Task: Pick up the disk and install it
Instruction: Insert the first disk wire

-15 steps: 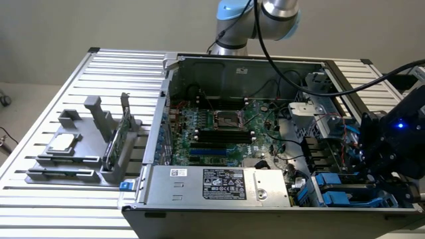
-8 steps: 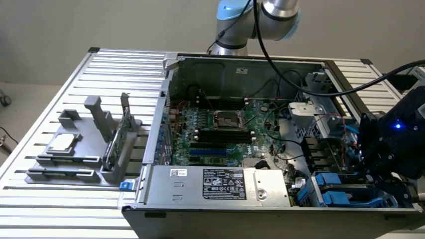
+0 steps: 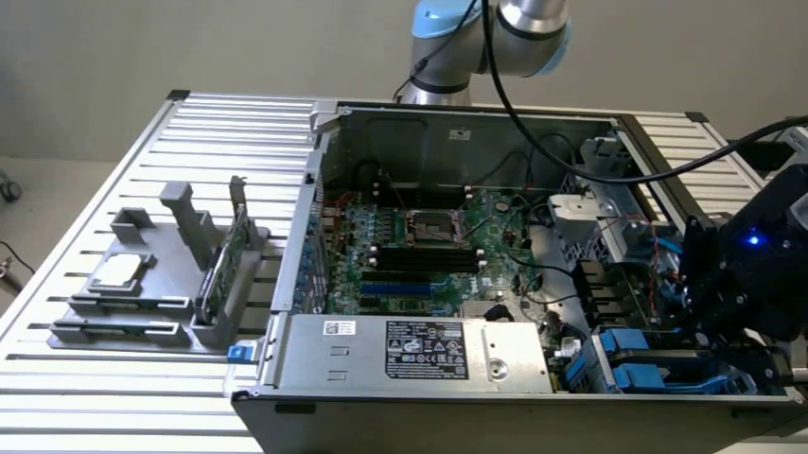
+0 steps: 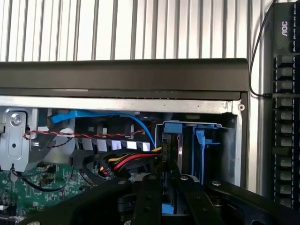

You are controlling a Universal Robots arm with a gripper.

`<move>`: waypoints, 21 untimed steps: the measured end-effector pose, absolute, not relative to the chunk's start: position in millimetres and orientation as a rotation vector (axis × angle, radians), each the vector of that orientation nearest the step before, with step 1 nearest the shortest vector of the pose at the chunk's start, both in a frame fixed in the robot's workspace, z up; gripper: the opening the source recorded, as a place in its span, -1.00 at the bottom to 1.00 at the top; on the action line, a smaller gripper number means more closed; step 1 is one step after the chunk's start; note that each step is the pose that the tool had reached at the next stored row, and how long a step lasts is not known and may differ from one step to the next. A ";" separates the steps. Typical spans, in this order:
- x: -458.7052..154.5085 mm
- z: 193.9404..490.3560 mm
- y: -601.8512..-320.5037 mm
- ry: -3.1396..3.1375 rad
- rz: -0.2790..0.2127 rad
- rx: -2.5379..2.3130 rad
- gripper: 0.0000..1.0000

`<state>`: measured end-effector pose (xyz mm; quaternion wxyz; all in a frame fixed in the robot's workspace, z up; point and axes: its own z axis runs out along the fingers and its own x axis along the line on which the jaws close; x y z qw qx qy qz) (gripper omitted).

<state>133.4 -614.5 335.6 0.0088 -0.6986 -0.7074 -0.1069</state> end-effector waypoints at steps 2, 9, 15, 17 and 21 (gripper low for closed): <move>133.1 335.3 -614.5 -2.205 -0.335 -2.188 -0.65; 131.5 334.9 -613.5 -2.184 -0.336 -2.214 -0.65; 131.4 334.7 -610.8 -2.165 -0.337 -2.235 -0.65; 131.4 334.6 -610.8 -2.160 -0.337 -2.240 -0.65; 131.5 334.9 -610.7 -2.149 -0.337 -2.253 -0.65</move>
